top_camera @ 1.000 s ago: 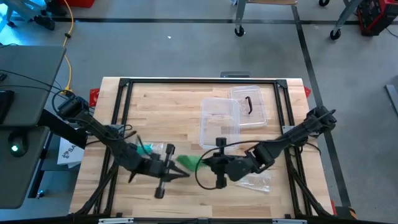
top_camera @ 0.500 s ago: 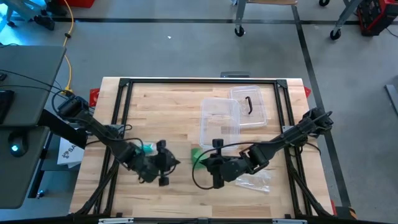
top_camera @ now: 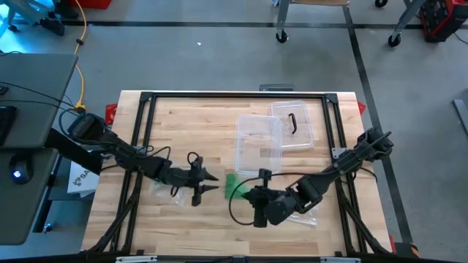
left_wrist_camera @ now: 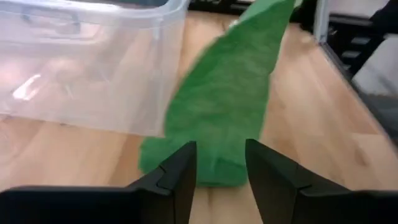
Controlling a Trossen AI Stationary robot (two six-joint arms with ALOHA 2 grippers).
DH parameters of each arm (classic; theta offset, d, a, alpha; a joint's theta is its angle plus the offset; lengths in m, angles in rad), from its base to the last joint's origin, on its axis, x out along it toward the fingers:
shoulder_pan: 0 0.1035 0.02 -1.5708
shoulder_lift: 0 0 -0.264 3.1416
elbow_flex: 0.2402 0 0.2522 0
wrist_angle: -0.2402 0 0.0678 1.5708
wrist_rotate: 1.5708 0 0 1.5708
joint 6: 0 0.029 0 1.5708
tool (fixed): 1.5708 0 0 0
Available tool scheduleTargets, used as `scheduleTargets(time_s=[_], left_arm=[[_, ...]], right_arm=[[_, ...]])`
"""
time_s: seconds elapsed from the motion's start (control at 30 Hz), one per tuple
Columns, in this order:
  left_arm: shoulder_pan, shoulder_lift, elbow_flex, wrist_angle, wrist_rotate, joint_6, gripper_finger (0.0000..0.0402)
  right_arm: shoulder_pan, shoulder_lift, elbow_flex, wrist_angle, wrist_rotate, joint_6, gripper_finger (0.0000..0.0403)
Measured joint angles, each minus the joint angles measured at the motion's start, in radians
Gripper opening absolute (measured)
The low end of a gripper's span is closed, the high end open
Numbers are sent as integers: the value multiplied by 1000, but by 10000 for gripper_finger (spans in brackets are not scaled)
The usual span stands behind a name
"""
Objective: Roll bandage
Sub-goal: Roll the green bandage
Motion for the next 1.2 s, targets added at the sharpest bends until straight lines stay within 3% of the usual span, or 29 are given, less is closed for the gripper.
scheduleTargets(time_s=[0.23,0.4,0.5,0.67,0.87,1.07,1.2], left_arm=[[28,64,64,-11,2,111,135],[3,104,96,-16,69,119,132],[-54,88,96,-73,54,116,132],[-171,24,95,-320,15,-89,131],[-294,5,95,-537,-132,-335,131],[-351,-20,113,-744,-159,-518,131],[-404,-57,187,-998,-177,-662,131]], right_arm=[[-11,11,0,127,78,119,0],[-39,47,0,405,82,-15,0],[-63,52,1,563,103,-80,0],[-109,56,2,554,166,-52,0],[-175,85,1,502,-19,-6,0],[-298,86,1,541,-68,-227,0],[-412,83,16,638,-278,-416,0]])
